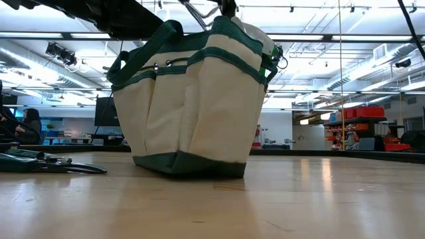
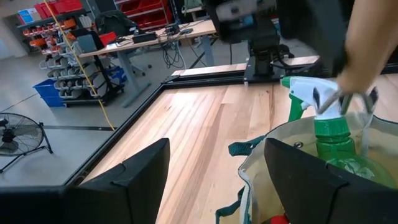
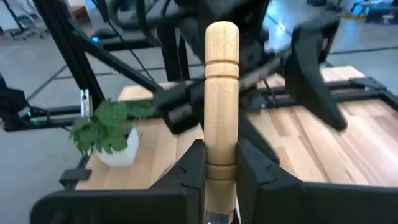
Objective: Pick & Place Garden tools in Gardening bag
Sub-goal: Put the brown hand rake into the gardening bag
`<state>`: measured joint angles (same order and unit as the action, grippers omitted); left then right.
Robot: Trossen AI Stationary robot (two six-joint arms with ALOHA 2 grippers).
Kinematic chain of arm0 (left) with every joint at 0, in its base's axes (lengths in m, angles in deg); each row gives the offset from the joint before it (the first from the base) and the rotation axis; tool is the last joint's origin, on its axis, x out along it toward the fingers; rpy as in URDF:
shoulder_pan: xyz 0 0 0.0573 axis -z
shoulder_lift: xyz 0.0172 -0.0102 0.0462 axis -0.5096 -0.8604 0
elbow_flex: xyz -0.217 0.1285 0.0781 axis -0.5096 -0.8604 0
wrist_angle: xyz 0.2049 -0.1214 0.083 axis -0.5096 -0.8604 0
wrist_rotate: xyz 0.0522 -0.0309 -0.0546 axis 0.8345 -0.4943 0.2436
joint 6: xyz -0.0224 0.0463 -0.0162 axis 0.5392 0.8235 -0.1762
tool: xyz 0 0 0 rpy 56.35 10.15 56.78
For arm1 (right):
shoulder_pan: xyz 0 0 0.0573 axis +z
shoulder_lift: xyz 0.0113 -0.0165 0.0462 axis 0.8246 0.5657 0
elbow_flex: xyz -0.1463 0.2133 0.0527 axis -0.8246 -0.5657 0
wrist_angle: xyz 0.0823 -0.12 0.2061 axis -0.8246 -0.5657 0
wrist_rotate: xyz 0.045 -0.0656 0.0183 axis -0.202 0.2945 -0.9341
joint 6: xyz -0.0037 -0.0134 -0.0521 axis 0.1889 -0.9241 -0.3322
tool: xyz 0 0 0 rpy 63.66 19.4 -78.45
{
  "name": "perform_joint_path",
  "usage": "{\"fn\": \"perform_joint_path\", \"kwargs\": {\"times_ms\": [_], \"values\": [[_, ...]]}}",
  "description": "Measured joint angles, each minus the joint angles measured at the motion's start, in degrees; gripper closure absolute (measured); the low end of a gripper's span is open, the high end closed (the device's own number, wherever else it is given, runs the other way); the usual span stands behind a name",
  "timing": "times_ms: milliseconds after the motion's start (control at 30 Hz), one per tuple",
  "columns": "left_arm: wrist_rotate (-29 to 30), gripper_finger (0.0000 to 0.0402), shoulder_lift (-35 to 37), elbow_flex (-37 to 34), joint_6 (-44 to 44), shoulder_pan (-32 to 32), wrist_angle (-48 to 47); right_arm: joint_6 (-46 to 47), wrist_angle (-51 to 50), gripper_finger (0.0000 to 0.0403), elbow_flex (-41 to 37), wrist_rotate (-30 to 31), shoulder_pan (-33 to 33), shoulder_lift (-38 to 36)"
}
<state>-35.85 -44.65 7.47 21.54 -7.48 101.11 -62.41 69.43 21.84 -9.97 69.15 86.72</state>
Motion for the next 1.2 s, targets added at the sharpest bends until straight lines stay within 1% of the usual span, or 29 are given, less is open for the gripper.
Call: {"fn": "perform_joint_path", "kwargs": {"times_ms": [200,300,433,533,1033,1200], "values": [[0.03,0.0131,0.0,0.0,0.02,0.01,-0.14,2.34,6.45,0.036,-4.16,0.98,0.89,-0.11],[0.17,0.0131,0.0,0.0,0.02,0.02,-0.14,3.91,8.3,0.036,-5.52,1.61,1.47,-0.11],[0.17,0.0131,0.0,0.0,0.02,0.01,-0.14,5.66,9.83,0.036,-7.7,4.35,2.45,-0.13],[0.17,0.0131,0.0,0.0,0.02,0.01,-0.14,6.7,11.9,0.036,-8.8,4.47,2.84,-0.13],[0.2,0.0131,0.0,0.0,0.02,0.02,-0.12,8.32,10.81,0.036,-9.6,4.55,3.32,-0.13],[0.2,0.0131,0.0,0.0,0.04,0.01,-0.12,8.83,10.83,0.036,-9.6,5.98,3.7,-0.13]]}}
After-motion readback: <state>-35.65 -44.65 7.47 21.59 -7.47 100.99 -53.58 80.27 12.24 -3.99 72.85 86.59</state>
